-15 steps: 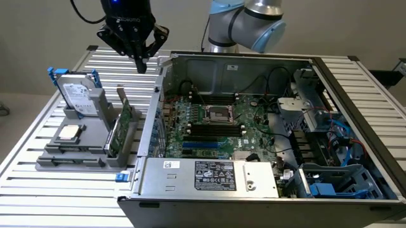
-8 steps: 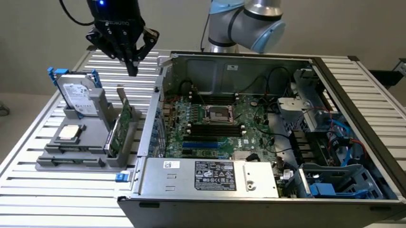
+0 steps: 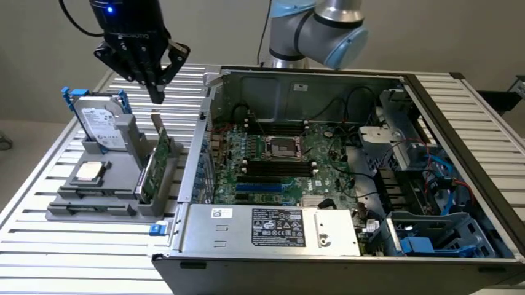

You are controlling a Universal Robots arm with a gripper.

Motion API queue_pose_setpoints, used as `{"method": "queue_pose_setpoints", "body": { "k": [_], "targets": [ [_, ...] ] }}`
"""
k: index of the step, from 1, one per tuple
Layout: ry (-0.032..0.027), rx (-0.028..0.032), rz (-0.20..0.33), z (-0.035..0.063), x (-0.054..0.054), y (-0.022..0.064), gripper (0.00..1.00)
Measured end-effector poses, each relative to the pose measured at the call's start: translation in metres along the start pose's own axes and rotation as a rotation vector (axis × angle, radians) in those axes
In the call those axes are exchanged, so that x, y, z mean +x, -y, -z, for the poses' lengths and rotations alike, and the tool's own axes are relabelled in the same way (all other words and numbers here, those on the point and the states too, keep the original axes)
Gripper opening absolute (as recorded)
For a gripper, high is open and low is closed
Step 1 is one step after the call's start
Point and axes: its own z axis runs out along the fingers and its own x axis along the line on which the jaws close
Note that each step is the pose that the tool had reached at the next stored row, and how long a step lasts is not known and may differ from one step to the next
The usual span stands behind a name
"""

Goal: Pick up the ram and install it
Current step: 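Reach for the ram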

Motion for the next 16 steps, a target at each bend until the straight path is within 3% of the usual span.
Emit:
{"method": "queue_pose_setpoints", "body": {
  "k": [16],
  "targets": [
    [-0.0004,0.0001,0.000,-0.0078,0.061,0.0170,0.11]
  ]
}}
